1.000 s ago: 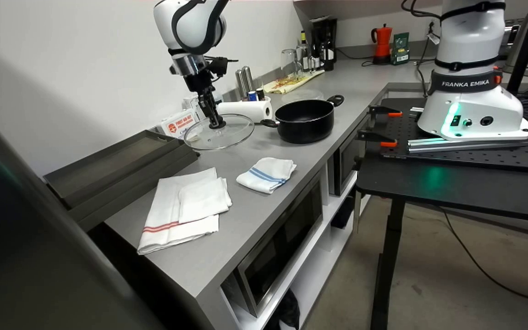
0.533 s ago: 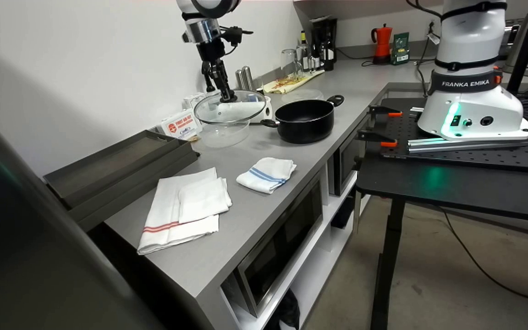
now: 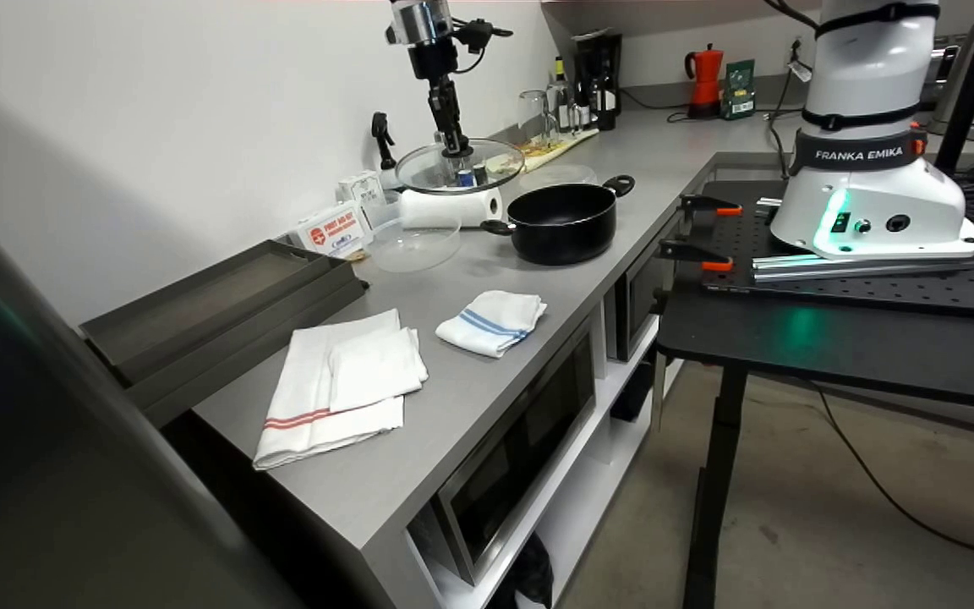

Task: Put the glass lid on the black pot

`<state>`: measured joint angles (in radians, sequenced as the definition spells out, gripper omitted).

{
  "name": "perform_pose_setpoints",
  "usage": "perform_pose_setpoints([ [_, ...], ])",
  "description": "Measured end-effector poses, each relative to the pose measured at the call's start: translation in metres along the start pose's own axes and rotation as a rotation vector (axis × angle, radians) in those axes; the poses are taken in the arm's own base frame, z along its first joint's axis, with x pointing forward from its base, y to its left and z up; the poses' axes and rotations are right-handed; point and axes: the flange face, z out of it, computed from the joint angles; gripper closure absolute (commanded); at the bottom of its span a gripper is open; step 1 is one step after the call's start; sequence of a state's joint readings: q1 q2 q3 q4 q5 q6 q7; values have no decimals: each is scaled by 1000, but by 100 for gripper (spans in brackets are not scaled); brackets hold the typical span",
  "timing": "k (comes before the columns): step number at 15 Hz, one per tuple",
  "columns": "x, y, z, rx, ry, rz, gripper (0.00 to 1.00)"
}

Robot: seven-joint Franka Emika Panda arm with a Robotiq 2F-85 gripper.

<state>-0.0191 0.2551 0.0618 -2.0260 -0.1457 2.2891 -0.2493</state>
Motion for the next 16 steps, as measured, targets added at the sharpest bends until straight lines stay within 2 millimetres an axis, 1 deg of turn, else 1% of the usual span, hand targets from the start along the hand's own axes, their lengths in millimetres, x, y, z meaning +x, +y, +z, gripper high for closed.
perform_pose_setpoints([
  [3,-24,23,7,35,7,53,74],
  [6,-44,42,17,70,17,101,74],
  [16,-95,82,53,168,50,261,74],
])
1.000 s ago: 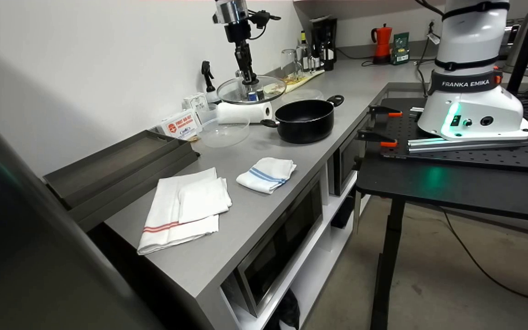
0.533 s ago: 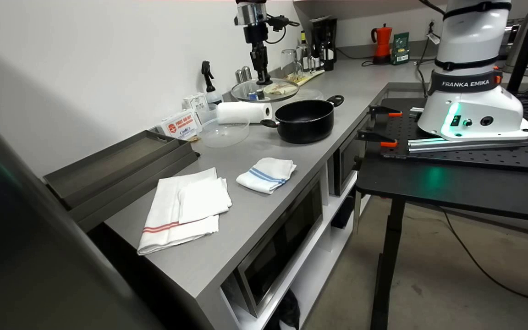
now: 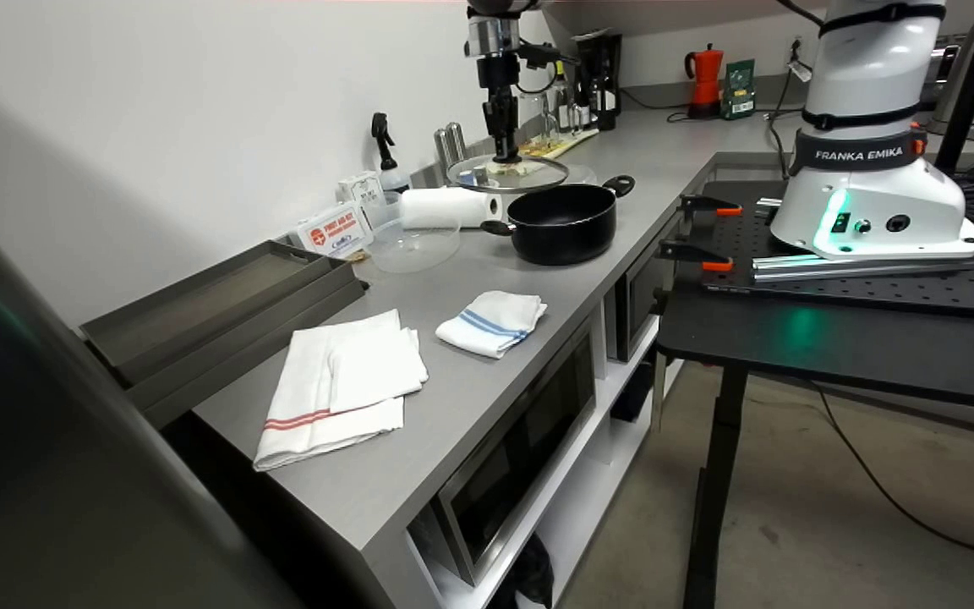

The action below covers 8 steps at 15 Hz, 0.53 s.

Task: Put the glass lid on the black pot

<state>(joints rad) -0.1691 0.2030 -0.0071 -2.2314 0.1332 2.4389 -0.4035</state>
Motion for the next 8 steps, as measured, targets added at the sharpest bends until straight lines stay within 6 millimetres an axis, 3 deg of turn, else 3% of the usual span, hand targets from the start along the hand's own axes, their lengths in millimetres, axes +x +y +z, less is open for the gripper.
perform_pose_setpoints([
  [8,-25,34,11,33,1,95,74],
])
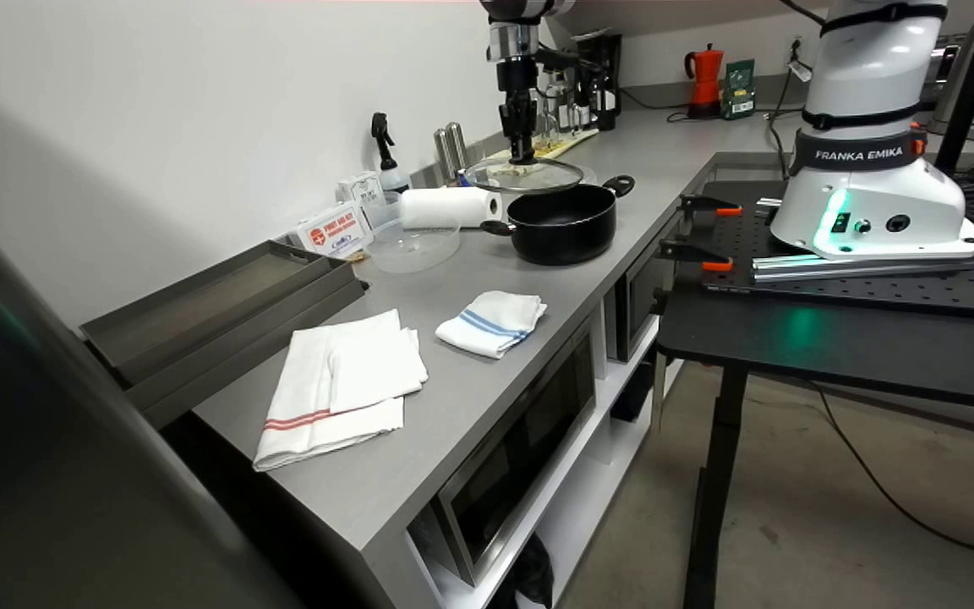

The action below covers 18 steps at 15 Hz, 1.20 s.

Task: Put the glass lid on the black pot

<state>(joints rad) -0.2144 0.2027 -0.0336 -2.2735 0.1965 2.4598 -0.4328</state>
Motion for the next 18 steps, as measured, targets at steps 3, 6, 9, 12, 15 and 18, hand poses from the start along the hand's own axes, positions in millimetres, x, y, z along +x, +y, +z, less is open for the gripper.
perform_pose_setpoints([
  [3,-6,9,2,6,-3,28,74],
  [6,-13,19,5,8,-11,53,74],
  [9,-23,32,9,9,-21,81,74],
  [12,-33,41,13,10,-32,106,74],
  [15,-41,47,18,6,-45,121,74],
  [18,-46,48,23,-6,-57,133,74],
])
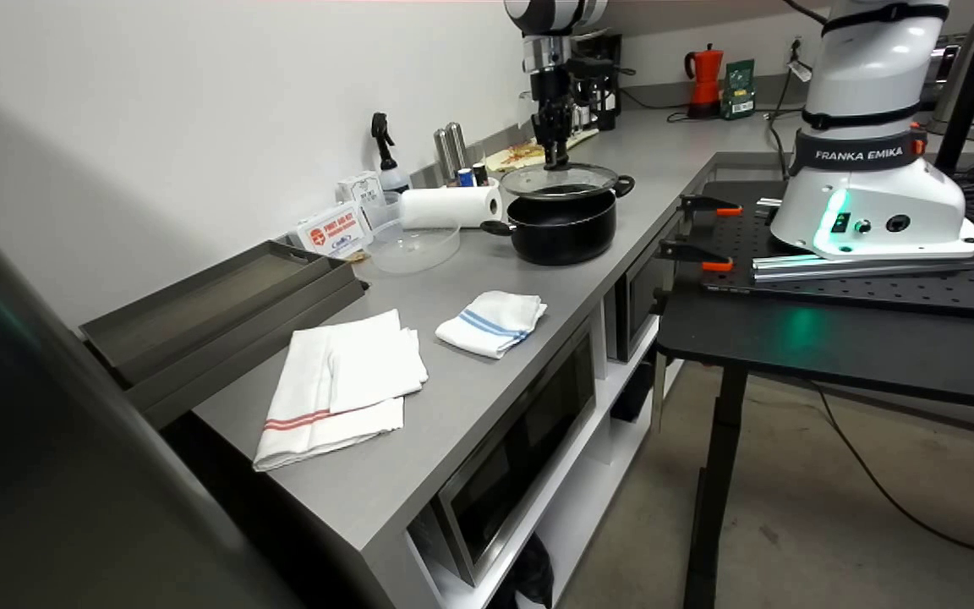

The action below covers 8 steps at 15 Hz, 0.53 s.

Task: Put the glass lid on the black pot

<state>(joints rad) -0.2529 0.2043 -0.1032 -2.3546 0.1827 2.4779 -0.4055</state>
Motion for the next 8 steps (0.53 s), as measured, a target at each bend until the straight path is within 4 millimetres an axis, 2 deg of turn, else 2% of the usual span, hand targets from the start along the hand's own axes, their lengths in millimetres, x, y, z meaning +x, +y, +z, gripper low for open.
perform_pose_setpoints([
  [8,-3,-2,22,-50,-61,29,74],
])
